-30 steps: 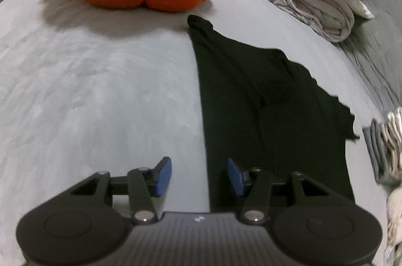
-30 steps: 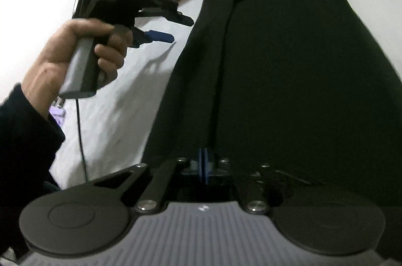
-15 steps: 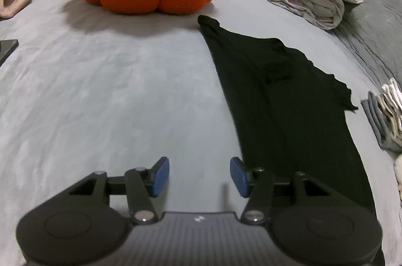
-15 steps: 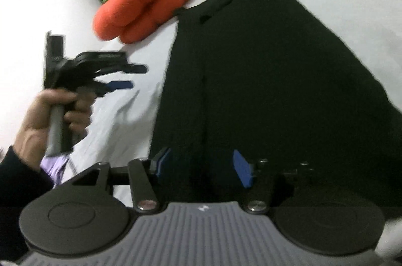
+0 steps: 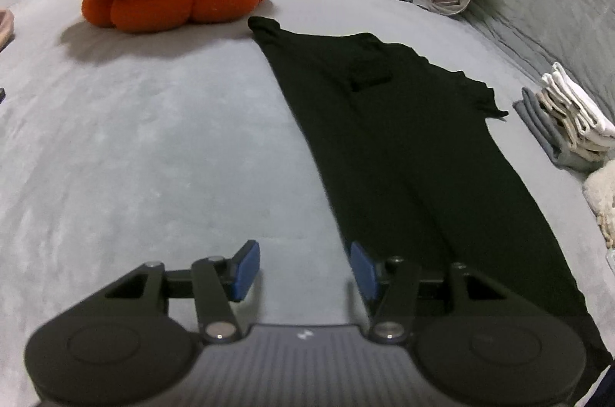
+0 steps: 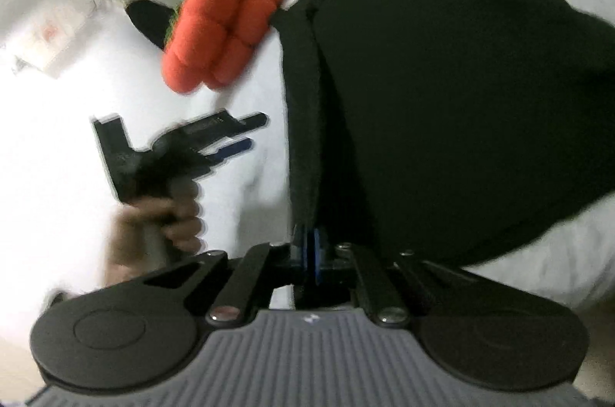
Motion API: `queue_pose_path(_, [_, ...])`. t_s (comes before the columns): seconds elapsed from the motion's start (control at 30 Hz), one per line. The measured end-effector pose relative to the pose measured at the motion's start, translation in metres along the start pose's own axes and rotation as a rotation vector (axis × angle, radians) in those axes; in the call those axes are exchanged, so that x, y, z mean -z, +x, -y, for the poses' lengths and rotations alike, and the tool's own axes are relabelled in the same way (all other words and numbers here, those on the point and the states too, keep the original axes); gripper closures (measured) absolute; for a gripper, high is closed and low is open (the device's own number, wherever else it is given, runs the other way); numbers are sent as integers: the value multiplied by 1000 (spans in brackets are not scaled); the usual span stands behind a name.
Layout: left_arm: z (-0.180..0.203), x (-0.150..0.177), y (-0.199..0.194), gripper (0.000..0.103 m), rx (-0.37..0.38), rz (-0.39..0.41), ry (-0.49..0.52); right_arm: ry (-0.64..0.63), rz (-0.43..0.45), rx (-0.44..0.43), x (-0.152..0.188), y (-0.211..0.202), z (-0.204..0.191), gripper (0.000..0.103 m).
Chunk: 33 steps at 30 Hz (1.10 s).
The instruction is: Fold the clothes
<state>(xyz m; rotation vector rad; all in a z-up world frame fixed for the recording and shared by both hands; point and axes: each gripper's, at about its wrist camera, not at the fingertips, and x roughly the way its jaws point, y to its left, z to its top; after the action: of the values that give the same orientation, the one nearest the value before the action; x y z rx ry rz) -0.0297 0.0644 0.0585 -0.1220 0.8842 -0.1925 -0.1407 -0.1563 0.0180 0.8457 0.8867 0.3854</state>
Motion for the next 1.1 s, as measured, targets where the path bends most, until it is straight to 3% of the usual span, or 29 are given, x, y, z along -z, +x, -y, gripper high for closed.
queue_pose_path(0.03, [2, 2, 0, 49, 1, -3, 12, -5, 4, 14, -1, 3, -1, 98])
queue_pose_path(0.1, [6, 5, 1, 49, 6, -14, 31, -58, 12, 137, 4, 8, 2, 96])
queue_pose_path(0.2, [10, 10, 2, 49, 12, -27, 54, -6, 8, 138, 4, 17, 11, 97])
queue_pose_path(0.27, [12, 12, 4, 49, 15, -38, 66, -66, 25, 164, 3, 21, 2, 95])
queue_pose_path(0.33, [12, 14, 5, 49, 17, -45, 72, -166, 52, 213, 8, 20, -12, 87])
queue_pose_path(0.43, [10, 13, 4, 49, 17, -43, 69, -381, 94, 282, 20, 22, -40, 86])
queue_pose_path(0.6, [8, 11, 3, 48, 18, -37, 59, -661, 61, 234, 43, 40, -73, 86])
queue_pose_path(0.67, [7, 12, 3, 48, 20, -41, 60, -733, 31, 229, 55, 45, -75, 74])
queue_pose_path(0.7, [6, 12, 3, 48, 20, -43, 61, -755, 19, 228, 61, 43, -74, 63])
queue_pose_path(0.73, [6, 13, 3, 48, 19, -45, 61, -772, 10, 229, 66, 41, -72, 60])
queue_pose_path(0.9, [2, 12, 2, 48, 6, -41, 44, -792, -6, 262, 71, 36, -62, 61])
queue_pose_path(0.97, [0, 11, 1, 48, -3, -35, 26, -800, -13, 275, 72, 34, -58, 91])
queue_pose_path(1.0, [-2, 10, 1, 48, -9, -31, 14, -796, -14, 277, 73, 33, -57, 98])
queue_pose_path(1.1, [-11, 6, -4, 48, -12, -17, -35, -731, -3, 253, 68, 29, -54, 98])
